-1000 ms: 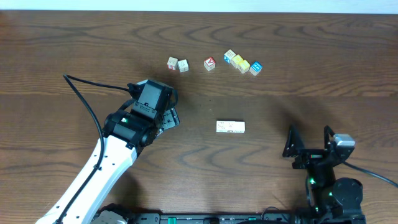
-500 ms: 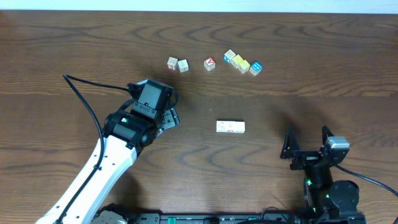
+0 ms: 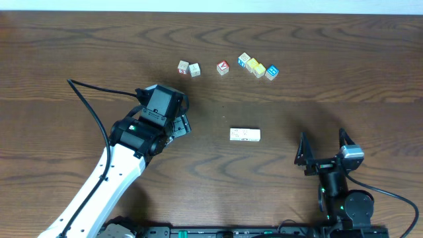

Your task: Lift 3 blocks

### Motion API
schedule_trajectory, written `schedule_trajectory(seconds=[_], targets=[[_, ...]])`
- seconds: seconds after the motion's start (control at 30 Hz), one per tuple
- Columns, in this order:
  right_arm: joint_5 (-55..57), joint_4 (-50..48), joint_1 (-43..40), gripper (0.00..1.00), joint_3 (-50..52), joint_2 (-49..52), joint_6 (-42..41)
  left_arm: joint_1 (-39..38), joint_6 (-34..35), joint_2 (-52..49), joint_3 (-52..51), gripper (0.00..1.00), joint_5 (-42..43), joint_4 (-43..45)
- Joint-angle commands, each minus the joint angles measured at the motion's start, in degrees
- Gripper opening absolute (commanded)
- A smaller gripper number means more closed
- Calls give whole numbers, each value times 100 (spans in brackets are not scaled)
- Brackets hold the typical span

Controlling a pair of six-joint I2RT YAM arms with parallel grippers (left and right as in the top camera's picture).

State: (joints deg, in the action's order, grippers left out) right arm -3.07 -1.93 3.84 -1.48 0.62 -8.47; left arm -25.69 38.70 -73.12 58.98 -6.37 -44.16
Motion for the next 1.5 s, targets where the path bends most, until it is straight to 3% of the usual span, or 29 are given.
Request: schedule_trajectory(seconds=[0.0, 0.37, 1.47], targets=[[-44, -37, 70, 99, 118, -35, 87, 28, -92, 15, 127, 76, -74, -20], [9, 623, 50, 99, 116, -35, 577, 28, -92, 15, 127, 76, -74, -17], [-20, 603, 50, 99, 116, -33, 577, 28, -94, 15, 127, 75, -76, -26]])
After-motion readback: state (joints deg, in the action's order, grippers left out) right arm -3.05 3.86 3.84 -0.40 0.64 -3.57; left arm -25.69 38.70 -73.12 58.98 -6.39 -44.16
